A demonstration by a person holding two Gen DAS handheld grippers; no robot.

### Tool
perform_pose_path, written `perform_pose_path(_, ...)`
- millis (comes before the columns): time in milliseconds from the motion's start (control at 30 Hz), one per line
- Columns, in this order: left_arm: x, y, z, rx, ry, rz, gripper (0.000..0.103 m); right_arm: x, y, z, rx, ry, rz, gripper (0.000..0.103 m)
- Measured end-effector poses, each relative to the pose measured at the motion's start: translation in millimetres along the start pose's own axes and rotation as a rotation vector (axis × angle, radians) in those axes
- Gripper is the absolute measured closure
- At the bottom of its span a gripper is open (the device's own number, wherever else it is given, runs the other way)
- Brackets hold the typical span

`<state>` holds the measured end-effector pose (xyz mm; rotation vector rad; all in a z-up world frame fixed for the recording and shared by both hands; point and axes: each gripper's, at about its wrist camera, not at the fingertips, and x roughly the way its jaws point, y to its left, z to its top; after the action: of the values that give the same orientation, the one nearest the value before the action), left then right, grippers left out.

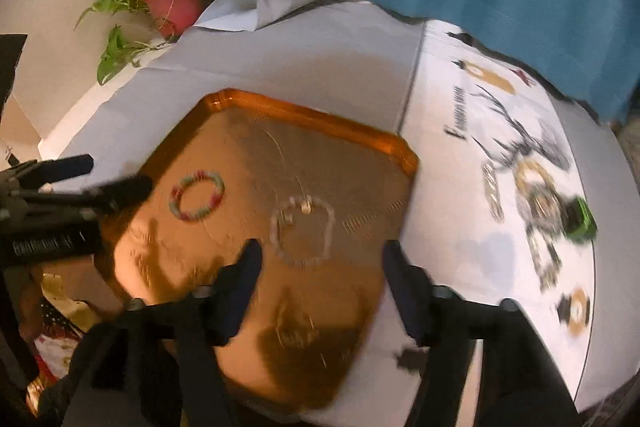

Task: Organize jewelry
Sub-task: 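Carry both bracelets over the orange tray and open both tools to drop them, then lift both open tools away from the tray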

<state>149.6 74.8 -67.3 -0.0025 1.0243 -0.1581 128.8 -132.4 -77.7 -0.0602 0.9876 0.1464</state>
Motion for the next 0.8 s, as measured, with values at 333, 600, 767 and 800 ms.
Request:
perform_pose_path(333, -111.5, -6.8, -63.1, -0.019, -0.142, 0.016, 0.005, -161.5, 18.1, -58.9, -0.033, -0.429, -0.141, 0.001)
perform_pose_path(600, -187.9, -45.2, -85.7, 0.102, -0.277, 0.05, 0.002, -205.6, 38.2, -84.5, -0.085, -0.431, -0.098, 0.0)
perform_pose_path(767, -216.1, -55.5, -107.4, 0.108, -0.332, 0.054, 0.001, -225.7, 43.5, -110.6, -0.115, -0.429, -0.112, 0.0)
perform_pose_path(800, -220.2, -57.1, -110.3, 0.115, -0.338, 0.061, 0.001, -228.5, 44.3, -113.4, -0.113, -0.436, -0.123, 0.0)
